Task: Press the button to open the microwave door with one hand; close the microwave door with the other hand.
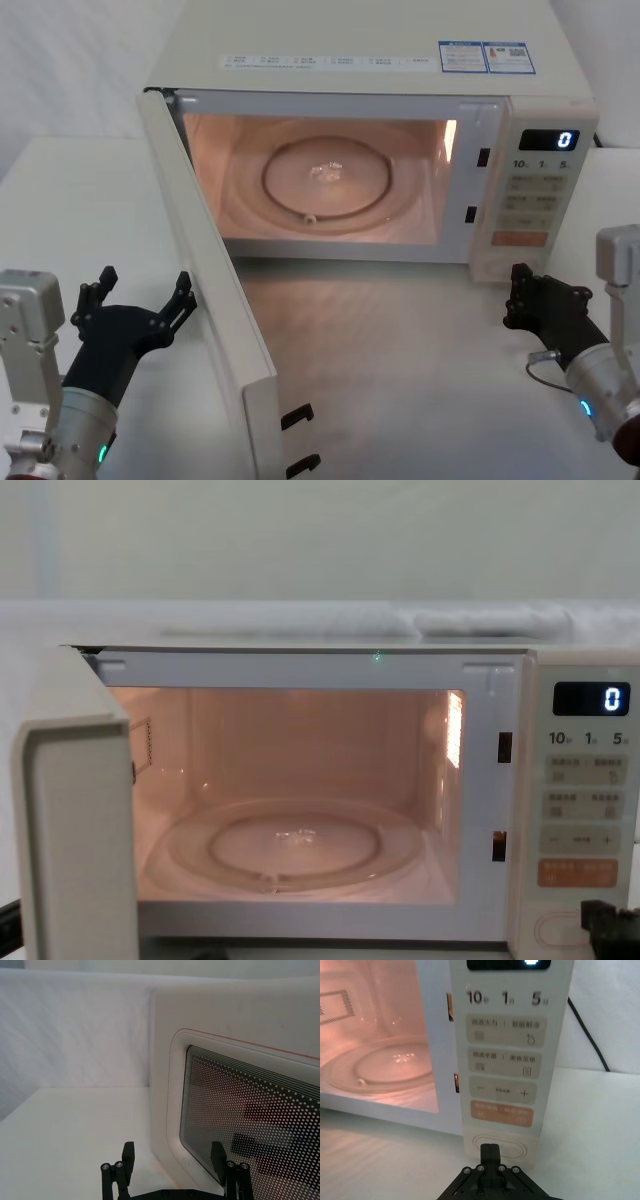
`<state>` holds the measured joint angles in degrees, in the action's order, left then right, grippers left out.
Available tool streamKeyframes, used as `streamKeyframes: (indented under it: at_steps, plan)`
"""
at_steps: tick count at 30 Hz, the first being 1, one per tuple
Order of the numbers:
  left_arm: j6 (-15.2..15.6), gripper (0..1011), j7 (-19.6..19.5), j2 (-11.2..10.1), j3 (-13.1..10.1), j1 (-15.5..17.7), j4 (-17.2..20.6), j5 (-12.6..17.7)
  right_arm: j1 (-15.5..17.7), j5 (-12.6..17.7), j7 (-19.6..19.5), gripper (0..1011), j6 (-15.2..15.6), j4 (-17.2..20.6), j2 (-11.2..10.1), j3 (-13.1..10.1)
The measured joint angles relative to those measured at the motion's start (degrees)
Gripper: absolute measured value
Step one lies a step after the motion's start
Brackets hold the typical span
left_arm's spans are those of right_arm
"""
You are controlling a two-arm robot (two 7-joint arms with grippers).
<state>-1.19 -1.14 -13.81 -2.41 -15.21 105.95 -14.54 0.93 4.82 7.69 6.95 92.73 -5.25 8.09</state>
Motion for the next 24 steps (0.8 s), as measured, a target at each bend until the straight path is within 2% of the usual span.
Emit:
streamKeyframes:
  at_steps: [7, 8, 16, 24]
  plan:
    - [0.0, 1001, 0.0, 0.0, 0.0, 0.0, 0.0, 0.0, 1.8, 0.8, 0.5, 0, 0.4, 4.3, -1.3, -0.7]
    - [0.0, 1001, 0.0, 0.0, 0.0, 0.0, 0.0, 0.0, 2.4, 1.0, 0.6, 0, 0.4, 6.1, -1.8, -1.0]
    - [0.0, 1001, 0.0, 0.0, 0.0, 0.0, 0.0, 0.0, 3.6, 2.3, 0.9, 0, 0.9, 12.0, -3.8, -3.0]
    - [0.0, 1001, 0.0, 0.0, 0.0, 0.0, 0.0, 0.0, 3.4, 3.1, 1.4, 0, 1.3, 13.8, -6.1, -5.5]
